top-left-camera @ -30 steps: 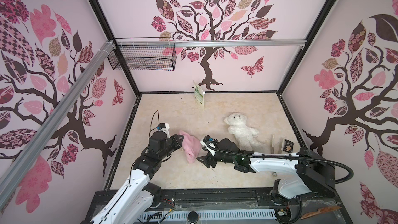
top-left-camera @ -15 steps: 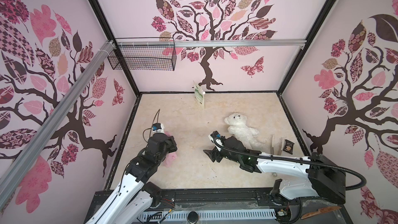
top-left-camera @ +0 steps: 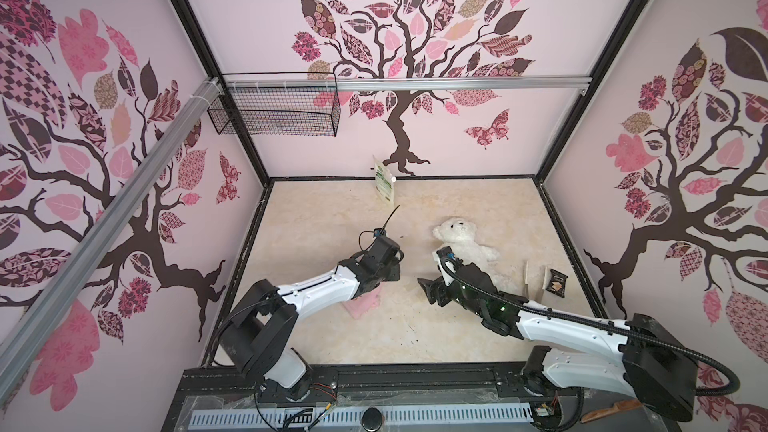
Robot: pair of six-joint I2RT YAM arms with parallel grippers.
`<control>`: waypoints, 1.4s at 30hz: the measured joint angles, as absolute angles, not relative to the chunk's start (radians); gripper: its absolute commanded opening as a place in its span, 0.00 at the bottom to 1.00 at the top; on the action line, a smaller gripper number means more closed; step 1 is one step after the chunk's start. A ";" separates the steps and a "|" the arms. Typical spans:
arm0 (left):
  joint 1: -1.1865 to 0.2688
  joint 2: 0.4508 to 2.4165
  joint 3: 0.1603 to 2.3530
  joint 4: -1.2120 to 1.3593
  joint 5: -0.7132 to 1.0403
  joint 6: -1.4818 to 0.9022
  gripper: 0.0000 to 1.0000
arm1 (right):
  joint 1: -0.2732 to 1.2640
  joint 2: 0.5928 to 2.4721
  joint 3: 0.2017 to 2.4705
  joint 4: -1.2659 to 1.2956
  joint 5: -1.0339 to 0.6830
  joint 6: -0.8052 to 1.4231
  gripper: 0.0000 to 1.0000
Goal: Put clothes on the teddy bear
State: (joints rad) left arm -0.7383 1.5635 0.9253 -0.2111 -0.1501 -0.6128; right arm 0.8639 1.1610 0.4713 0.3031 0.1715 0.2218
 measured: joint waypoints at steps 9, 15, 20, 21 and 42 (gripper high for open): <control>-0.485 1.239 0.772 -0.173 -0.143 -0.598 0.62 | 0.920 1.295 0.502 0.375 0.062 0.336 0.64; -0.247 1.075 0.491 -0.141 -0.015 -0.711 0.62 | 1.032 1.564 0.631 0.472 -0.090 0.417 0.50; -0.185 1.115 0.424 -0.109 0.074 -0.757 0.61 | 1.060 1.730 0.731 0.511 -0.204 0.469 0.48; -0.184 1.132 0.424 -0.093 0.092 -0.759 0.60 | 1.061 1.750 0.746 0.517 -0.219 0.476 0.48; -0.389 1.022 0.292 -0.031 0.184 -0.817 0.59 | 0.822 1.951 0.896 0.581 -0.361 0.557 0.46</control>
State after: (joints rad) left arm -0.3889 1.0218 0.2920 -0.0307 0.1844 -0.8173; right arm 0.8219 1.9507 0.8959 0.5812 -0.3614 0.5571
